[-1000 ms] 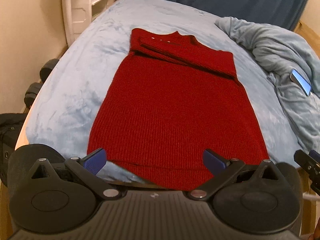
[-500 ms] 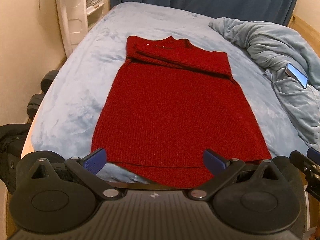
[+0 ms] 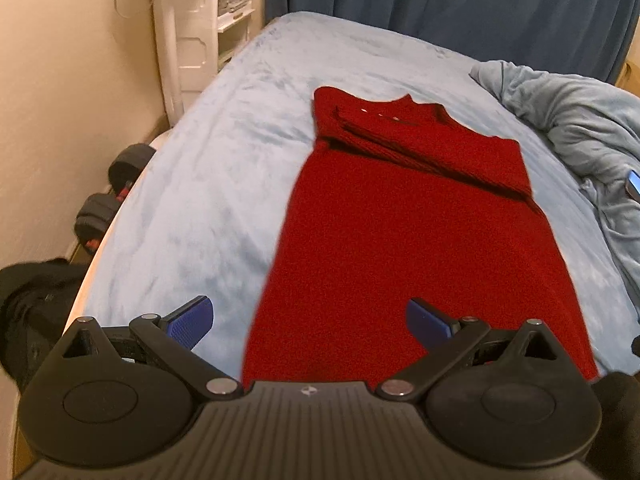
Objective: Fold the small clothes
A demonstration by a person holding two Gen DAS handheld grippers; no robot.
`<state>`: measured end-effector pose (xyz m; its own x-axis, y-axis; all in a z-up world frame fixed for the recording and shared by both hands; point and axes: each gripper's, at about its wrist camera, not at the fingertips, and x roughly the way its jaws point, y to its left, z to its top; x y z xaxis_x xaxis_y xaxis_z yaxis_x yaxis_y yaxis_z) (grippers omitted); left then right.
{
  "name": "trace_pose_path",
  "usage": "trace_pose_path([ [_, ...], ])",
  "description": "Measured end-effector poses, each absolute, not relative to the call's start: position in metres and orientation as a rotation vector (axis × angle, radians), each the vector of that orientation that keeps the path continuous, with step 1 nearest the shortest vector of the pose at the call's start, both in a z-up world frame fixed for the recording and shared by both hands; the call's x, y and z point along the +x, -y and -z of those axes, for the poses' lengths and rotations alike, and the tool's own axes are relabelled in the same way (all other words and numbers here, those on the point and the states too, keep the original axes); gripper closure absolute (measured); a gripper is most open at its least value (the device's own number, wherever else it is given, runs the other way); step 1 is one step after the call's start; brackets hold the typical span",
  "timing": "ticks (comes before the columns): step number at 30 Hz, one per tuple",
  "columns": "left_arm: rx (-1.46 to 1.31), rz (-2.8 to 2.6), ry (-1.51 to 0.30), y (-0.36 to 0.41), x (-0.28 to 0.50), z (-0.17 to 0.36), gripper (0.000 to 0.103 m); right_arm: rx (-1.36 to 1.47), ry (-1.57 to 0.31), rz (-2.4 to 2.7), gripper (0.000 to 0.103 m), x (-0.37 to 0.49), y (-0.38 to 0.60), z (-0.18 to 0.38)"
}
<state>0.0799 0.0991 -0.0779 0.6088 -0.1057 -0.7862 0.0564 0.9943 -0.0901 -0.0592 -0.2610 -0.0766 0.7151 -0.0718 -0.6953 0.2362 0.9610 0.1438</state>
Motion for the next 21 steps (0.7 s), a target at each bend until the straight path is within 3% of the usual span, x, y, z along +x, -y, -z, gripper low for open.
trace_pose_path([
  [7, -0.106, 0.109, -1.086, -0.118, 0.175, 0.151, 0.000, 0.298, -0.895, 0.238, 0.026, 0.040, 0.343, 0.145],
  [13, -0.052, 0.116, -1.218, -0.111, 0.211, 0.200, 0.000, 0.470, -1.038, 0.323, 0.026, 0.099, 0.401, 0.201],
  [21, -0.030, 0.314, -1.243, -0.101, 0.182, 0.196, 0.000, 0.630, -1.115, 0.139, 0.024, 0.077, 0.393, 0.226],
])
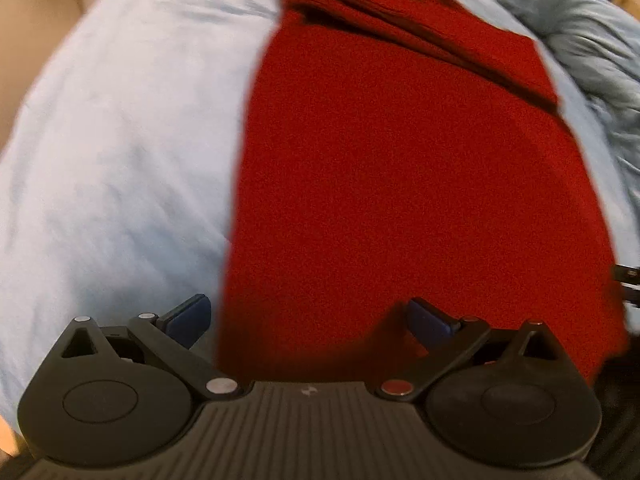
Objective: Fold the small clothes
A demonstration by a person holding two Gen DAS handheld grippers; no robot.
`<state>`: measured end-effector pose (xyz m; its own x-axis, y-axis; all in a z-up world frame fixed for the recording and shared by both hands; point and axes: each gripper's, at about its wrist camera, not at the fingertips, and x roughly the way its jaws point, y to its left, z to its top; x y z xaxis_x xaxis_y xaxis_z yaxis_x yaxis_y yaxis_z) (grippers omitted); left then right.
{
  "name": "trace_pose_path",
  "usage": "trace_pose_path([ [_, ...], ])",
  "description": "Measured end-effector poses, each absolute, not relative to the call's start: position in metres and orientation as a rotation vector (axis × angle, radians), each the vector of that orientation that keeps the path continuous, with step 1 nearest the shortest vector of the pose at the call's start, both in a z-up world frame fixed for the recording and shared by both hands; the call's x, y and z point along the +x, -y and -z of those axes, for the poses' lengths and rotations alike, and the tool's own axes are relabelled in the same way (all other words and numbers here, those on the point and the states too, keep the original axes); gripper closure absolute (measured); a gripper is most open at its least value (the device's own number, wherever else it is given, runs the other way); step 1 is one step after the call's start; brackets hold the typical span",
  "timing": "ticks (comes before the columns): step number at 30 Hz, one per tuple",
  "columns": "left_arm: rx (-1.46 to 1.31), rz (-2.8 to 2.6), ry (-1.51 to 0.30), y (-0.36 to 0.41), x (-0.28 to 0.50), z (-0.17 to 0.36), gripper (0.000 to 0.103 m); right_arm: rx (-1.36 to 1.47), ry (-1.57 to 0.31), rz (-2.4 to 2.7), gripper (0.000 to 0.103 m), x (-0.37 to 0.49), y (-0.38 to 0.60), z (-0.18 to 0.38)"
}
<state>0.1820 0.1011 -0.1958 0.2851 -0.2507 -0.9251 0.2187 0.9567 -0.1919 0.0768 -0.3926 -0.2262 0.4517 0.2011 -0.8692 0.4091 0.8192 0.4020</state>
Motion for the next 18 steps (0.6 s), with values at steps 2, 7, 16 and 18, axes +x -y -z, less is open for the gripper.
trace_pose_path([
  [2, -0.052, 0.358, -1.250, -0.104, 0.169, 0.195, 0.000, 0.703, -1.131, 0.067, 0.027, 0.058, 0.386, 0.226],
  [7, -0.152, 0.260, -1.280, -0.115, 0.156, 0.185, 0.073, 0.725, -1.157, 0.048, 0.073, 0.028, 0.369, 0.228],
  [16, -0.284, 0.267, -1.074, -0.127, 0.122, 0.096, 0.087, 0.618, -0.970, 0.040, 0.079, 0.027, 0.352, 0.137],
  [18, -0.296, 0.275, -1.035, -0.129, 0.109, 0.080, 0.088, 0.616, -0.914, 0.033, 0.079, 0.020, 0.353, 0.112],
])
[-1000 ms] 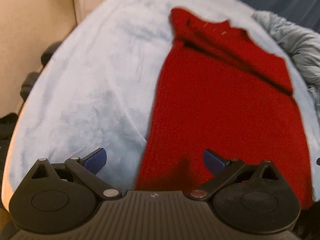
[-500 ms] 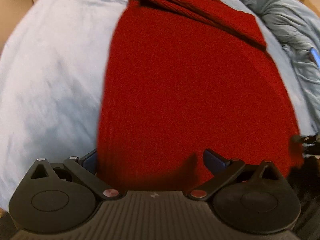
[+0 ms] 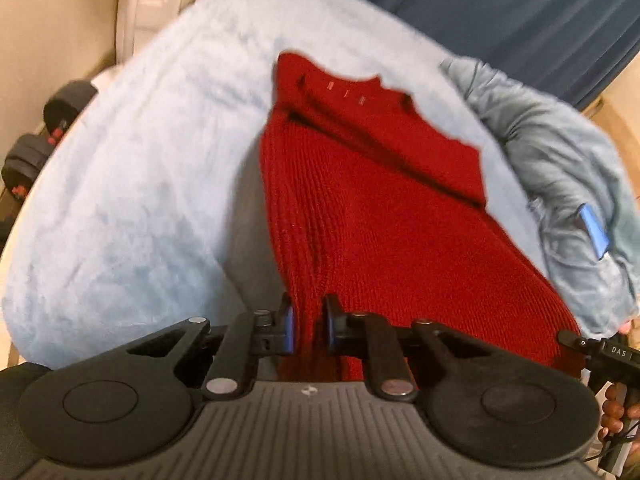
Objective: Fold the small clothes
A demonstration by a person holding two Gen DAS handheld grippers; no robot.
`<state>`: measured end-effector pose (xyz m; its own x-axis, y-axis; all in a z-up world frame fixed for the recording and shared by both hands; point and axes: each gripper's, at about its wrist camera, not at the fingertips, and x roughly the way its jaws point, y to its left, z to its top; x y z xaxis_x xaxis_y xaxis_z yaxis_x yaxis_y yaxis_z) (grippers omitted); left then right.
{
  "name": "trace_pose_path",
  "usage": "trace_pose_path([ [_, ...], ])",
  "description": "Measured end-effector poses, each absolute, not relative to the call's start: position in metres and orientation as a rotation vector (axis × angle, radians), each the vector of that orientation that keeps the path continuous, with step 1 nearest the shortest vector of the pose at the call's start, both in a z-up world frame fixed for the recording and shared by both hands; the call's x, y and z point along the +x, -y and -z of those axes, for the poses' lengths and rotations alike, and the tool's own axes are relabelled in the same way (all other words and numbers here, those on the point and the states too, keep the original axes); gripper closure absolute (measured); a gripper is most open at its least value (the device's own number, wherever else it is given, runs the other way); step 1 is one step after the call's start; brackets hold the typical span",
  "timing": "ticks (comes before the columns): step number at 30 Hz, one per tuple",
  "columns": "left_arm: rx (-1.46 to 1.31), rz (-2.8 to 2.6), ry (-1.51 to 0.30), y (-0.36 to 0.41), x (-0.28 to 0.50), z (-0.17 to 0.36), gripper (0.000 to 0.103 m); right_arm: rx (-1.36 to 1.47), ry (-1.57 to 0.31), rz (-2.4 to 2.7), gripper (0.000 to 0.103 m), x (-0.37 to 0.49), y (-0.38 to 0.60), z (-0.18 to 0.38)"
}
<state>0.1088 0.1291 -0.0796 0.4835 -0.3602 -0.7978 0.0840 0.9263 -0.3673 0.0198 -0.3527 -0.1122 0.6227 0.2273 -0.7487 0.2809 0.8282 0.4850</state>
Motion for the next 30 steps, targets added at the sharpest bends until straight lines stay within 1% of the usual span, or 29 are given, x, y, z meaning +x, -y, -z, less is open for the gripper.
trace_pose_path([
  [4, -0.298, 0.300, -1.002, -0.129, 0.083, 0.064, 0.088, 0.590, -0.864, 0.016, 0.079, -0.001, 0.351, 0.085],
  [7, -0.296, 0.320, -1.022, -0.142, 0.049, 0.066, 0.088, 0.602, -0.870, 0.001, 0.079, -0.033, 0.345, 0.078],
  [11, -0.322, 0.305, -1.094, -0.160, 0.011, 0.090, 0.088, 0.650, -0.931, 0.011, 0.079, -0.086, 0.334, 0.091],
  [15, -0.345, 0.276, -1.138, -0.167, 0.003, 0.109, 0.088, 0.690, -0.979, 0.047, 0.079, -0.114, 0.331, 0.105],
  [19, -0.354, 0.276, -1.150, -0.164, 0.022, 0.109, 0.088, 0.706, -1.003, 0.051, 0.079, -0.103, 0.332, 0.101],
  [23, -0.379, 0.299, -1.141, -0.163, 0.052, 0.090, 0.088, 0.711, -1.028, 0.033, 0.079, -0.077, 0.338, 0.085],
  [27, -0.367, 0.328, -1.087, -0.154, 0.127, 0.060, 0.088, 0.740, -1.014, 0.015, 0.079, -0.022, 0.359, 0.062],
  [30, -0.313, 0.331, -1.027, -0.135, 0.210, 0.043, 0.088, 0.753, -1.001, 0.013, 0.078, 0.053, 0.381, 0.049],
])
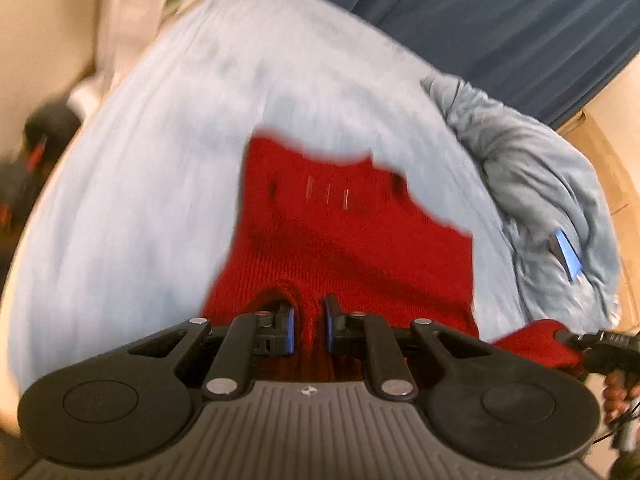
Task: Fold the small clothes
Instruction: 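Lift the hem with both tools and fold it toward the collar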
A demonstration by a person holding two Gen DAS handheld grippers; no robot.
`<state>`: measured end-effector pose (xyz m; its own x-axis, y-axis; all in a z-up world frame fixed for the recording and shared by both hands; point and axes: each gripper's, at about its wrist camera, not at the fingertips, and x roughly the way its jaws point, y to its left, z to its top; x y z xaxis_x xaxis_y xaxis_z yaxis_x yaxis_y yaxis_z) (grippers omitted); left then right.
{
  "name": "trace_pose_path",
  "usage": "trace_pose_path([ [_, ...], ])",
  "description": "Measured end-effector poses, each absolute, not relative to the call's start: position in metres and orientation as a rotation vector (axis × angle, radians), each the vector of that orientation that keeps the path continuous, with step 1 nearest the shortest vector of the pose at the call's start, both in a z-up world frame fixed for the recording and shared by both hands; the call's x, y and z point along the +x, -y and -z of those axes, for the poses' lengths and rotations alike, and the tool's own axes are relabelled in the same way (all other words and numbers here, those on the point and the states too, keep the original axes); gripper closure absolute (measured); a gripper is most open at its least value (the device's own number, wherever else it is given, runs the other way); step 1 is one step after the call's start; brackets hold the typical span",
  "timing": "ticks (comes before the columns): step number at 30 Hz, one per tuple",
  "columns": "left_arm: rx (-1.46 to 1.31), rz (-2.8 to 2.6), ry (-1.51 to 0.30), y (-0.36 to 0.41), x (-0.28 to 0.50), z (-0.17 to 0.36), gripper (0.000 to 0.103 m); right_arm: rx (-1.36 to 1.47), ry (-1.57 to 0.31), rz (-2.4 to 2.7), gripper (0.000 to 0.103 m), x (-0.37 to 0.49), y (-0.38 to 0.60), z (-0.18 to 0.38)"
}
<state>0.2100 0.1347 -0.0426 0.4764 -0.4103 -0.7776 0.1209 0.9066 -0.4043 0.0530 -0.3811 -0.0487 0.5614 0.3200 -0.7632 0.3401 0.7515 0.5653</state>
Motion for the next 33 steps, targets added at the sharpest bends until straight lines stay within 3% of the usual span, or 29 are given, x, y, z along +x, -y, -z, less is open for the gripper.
trace_pose_path([
  [1, -0.301, 0.320, -1.011, -0.127, 0.239, 0.041, 0.087, 0.758, -0.998, 0.021, 0.077, 0.081, 0.388, 0.048],
  [3, -0.286, 0.272, -0.976, -0.116, 0.306, 0.051, 0.071, 0.817, -1.003, 0.071, 0.071, 0.144, 0.403, 0.056],
  [4, -0.289, 0.204, -0.976, -0.115, 0.335, 0.058, 0.053, 0.843, -1.001, 0.099, 0.060, 0.171, 0.410, 0.063],
  [5, -0.274, 0.077, -0.958, -0.115, 0.363, 0.065, 0.045, 0.843, -0.986, 0.141, 0.050, 0.195, 0.417, 0.069],
  [6, -0.248, 0.002, -0.935, -0.117, 0.380, 0.068, 0.043, 0.837, -0.959, 0.207, 0.033, 0.214, 0.425, 0.075],
  [7, -0.239, -0.036, -0.920, -0.120, 0.392, 0.070, 0.036, 0.840, -0.919, 0.277, 0.026, 0.224, 0.432, 0.080],
  [8, -0.255, -0.052, -0.910, -0.125, 0.400, 0.074, 0.028, 0.847, -0.872, 0.307, 0.027, 0.228, 0.438, 0.083],
  [11, -0.259, -0.020, -0.898, -0.133, 0.400, 0.090, 0.019, 0.930, -0.778, 0.297, 0.026, 0.212, 0.456, 0.101],
  [16, -0.220, 0.055, -0.988, -0.122, 0.381, 0.140, 0.019, 0.825, -0.769, 0.338, 0.026, 0.189, 0.458, 0.149],
  [23, -0.041, 0.096, -1.066, -0.072, 0.387, 0.176, 0.017, 0.606, -0.810, 0.370, 0.027, 0.224, 0.427, 0.187],
  [24, 0.003, 0.093, -1.059, -0.064, 0.389, 0.176, 0.019, 0.569, -0.823, 0.373, 0.028, 0.233, 0.423, 0.190],
  [25, 0.051, 0.097, -1.031, -0.056, 0.387, 0.177, 0.041, 0.543, -0.829, 0.378, 0.036, 0.240, 0.419, 0.194],
  [26, 0.084, 0.129, -1.003, -0.052, 0.384, 0.177, 0.088, 0.524, -0.835, 0.372, 0.047, 0.247, 0.418, 0.198],
  [27, 0.108, 0.150, -1.000, -0.049, 0.383, 0.175, 0.090, 0.501, -0.852, 0.350, 0.079, 0.253, 0.414, 0.200],
  [28, 0.113, 0.144, -0.981, -0.049, 0.379, 0.170, 0.091, 0.486, -0.870, 0.340, 0.089, 0.256, 0.411, 0.199],
  [33, -0.057, 0.149, -0.866, -0.093, 0.355, 0.112, 0.092, 0.492, -0.718, 0.285, 0.092, 0.228, 0.404, 0.138],
])
